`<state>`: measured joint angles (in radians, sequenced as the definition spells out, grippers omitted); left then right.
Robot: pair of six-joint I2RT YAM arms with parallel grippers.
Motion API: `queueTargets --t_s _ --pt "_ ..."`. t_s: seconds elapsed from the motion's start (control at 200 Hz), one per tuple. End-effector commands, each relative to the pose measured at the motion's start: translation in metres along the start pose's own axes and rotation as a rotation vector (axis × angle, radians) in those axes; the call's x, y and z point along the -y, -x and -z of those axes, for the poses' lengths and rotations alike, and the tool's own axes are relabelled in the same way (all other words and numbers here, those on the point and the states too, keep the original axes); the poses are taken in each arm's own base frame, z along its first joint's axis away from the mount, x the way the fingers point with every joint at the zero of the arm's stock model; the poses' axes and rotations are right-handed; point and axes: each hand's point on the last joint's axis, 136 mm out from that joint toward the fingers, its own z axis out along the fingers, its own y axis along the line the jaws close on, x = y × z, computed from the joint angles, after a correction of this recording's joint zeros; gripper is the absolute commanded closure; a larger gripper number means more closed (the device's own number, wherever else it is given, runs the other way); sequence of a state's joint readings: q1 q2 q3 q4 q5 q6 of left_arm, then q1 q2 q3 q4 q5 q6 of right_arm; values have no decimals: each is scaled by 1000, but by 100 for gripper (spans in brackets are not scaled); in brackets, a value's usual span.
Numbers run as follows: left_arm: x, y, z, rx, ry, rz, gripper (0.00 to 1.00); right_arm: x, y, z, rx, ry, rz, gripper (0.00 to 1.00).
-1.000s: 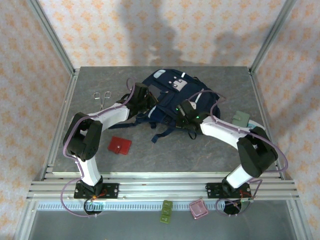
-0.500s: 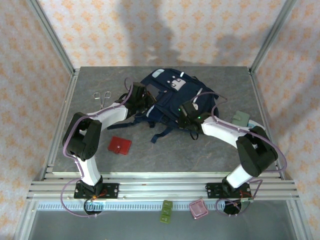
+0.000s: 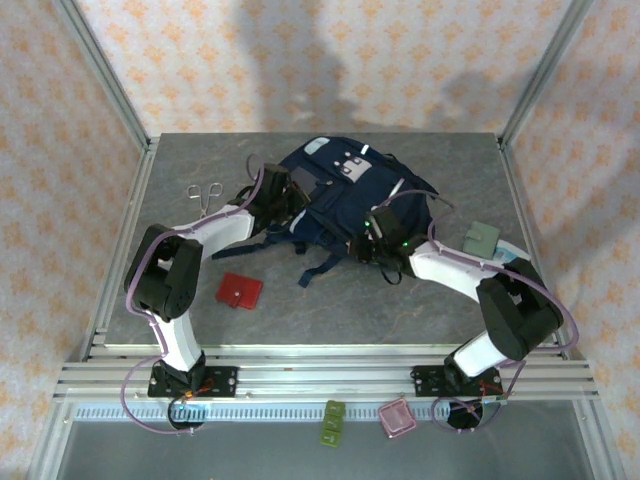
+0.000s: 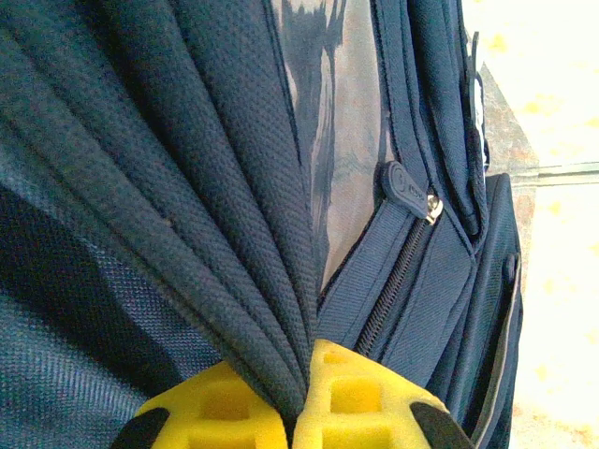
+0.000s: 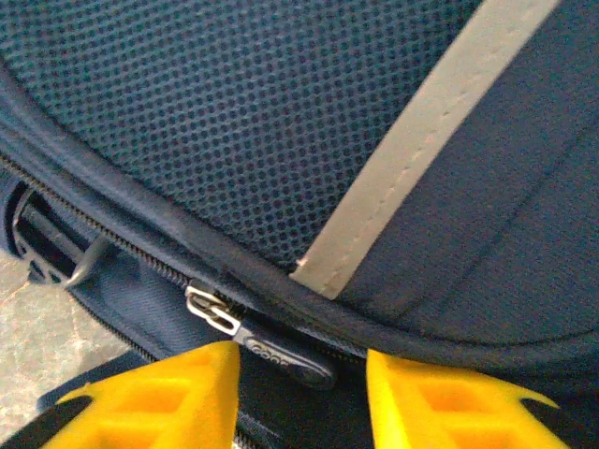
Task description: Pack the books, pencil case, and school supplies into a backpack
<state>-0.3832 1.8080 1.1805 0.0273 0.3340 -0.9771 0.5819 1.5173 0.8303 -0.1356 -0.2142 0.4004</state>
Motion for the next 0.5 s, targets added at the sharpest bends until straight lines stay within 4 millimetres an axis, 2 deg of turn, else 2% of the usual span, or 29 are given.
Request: queueTargets --t_s 0.0,0.07,0.215,0.496 --pt "13 12 5 33 -50 -15 100 -7 -6 -5 -23 51 26 65" --pt "13 12 5 34 -48 -15 100 -11 -7 -6 -26 76 29 70" --pt "13 11 5 32 -48 -14 100 -23 -10 -2 -26 156 30 72" --pt "12 9 3 26 -45 -12 100 -32 -3 8 28 220 46 71"
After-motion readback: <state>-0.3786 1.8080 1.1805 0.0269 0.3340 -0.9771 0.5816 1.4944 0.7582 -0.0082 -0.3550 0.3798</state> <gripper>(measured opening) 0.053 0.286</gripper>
